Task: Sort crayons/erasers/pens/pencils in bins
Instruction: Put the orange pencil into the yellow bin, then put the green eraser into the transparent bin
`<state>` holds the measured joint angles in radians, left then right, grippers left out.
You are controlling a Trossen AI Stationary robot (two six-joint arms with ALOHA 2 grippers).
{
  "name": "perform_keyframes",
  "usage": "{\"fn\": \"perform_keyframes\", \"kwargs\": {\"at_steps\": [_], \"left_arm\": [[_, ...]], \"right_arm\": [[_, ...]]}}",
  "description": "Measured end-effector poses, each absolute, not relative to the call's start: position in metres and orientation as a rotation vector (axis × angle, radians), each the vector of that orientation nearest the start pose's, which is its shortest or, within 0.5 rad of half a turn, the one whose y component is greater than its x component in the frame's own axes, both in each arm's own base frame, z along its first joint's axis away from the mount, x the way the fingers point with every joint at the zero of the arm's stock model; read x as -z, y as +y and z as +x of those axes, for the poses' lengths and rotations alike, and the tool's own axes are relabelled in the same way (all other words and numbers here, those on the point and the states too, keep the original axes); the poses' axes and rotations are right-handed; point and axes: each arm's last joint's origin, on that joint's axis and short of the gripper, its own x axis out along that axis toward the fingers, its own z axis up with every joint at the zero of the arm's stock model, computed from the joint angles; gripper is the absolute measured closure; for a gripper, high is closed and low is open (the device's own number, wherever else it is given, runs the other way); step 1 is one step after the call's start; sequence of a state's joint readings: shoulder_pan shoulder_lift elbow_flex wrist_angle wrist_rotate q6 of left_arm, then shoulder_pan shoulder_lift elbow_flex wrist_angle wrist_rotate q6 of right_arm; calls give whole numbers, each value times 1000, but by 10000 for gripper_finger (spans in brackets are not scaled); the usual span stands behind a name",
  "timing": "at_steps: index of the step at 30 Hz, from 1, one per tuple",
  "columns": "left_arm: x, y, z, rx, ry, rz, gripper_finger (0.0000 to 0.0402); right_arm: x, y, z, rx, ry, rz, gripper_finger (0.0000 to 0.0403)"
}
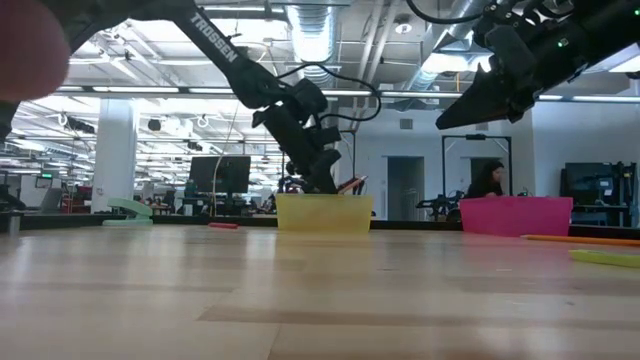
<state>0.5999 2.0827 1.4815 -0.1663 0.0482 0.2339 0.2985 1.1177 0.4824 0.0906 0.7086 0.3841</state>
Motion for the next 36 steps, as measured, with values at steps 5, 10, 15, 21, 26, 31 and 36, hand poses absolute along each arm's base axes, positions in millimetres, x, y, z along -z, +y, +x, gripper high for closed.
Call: {"fn": "perform_keyframes", "kwargs": {"at_steps": [5, 10, 15, 21, 26, 31, 36], "left_arm": [[-176, 256, 374, -440, 813, -53, 377], [-179, 255, 373, -437, 816, -49, 331], [-187, 253, 374, -432, 853, -24, 284], [-218, 226, 370, -337, 910, 123, 319], [-232, 196, 357, -257, 866, 162, 388], [-231, 156, 331, -250, 727, 170, 394], [-224, 105, 301, -204, 530, 136, 399]], "right_arm": [[-197, 45, 210, 483, 394, 107, 396], [-197, 45, 210, 483, 394, 107, 399], [-197, 45, 210, 484, 393, 113, 398], [-197, 45, 210, 485, 391, 119, 399], [-197, 45, 210, 484, 391, 118, 399], [-198, 49, 210, 468, 382, 122, 400], [-200, 52, 210, 469, 364, 213, 400]]}}
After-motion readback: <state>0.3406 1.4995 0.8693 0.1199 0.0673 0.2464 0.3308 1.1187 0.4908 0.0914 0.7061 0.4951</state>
